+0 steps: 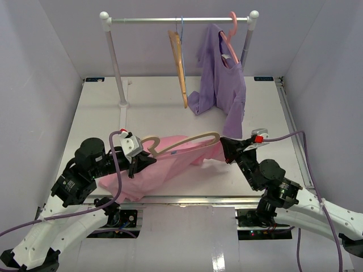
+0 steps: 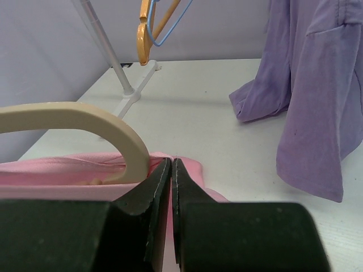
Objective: Place the t-shirt on the hanger
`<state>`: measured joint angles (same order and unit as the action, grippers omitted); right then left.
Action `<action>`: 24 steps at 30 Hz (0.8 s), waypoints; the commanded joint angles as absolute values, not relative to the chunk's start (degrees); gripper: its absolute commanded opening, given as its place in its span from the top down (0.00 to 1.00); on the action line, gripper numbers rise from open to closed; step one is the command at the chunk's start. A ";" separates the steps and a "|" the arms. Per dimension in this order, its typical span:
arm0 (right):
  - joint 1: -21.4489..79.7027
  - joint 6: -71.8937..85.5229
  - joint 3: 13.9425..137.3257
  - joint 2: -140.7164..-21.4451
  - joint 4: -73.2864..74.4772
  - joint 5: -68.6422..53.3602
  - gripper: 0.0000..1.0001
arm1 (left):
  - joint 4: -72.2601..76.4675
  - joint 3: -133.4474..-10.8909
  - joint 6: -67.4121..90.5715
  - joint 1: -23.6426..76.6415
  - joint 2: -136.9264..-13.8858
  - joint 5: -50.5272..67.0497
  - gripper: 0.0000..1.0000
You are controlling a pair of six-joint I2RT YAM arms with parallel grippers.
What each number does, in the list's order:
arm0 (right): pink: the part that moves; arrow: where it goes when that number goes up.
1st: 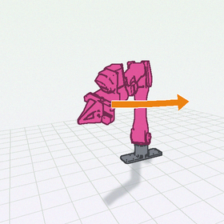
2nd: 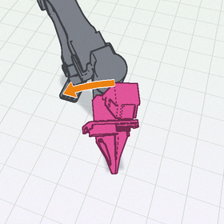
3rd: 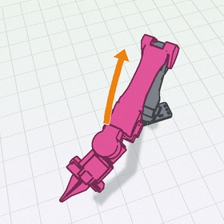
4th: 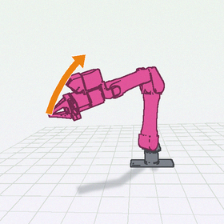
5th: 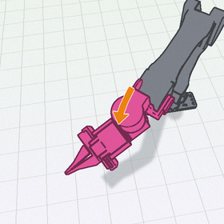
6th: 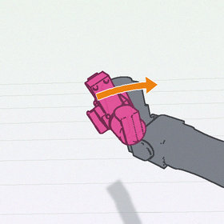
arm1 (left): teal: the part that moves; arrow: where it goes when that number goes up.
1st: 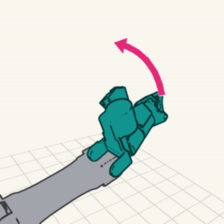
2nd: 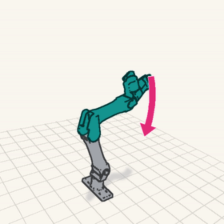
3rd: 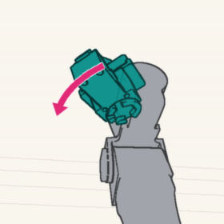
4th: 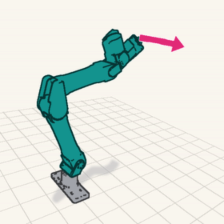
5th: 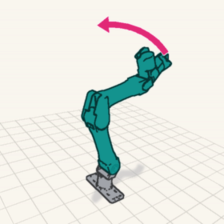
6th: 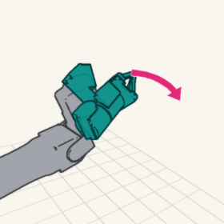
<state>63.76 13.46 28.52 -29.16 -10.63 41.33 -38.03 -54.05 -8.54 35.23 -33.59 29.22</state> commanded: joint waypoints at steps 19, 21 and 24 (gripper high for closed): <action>62.14 5.84 47.05 -38.78 2.56 30.69 0.92 | -41.21 -57.51 -14.82 35.07 -42.57 21.06 1.00; 62.17 6.53 47.67 -39.53 4.40 25.46 0.92 | -40.75 -57.69 -14.62 35.07 -43.65 21.68 1.00; 62.23 7.26 48.36 -39.29 5.38 17.06 0.92 | -40.69 -57.78 -14.59 35.07 -44.79 21.01 1.00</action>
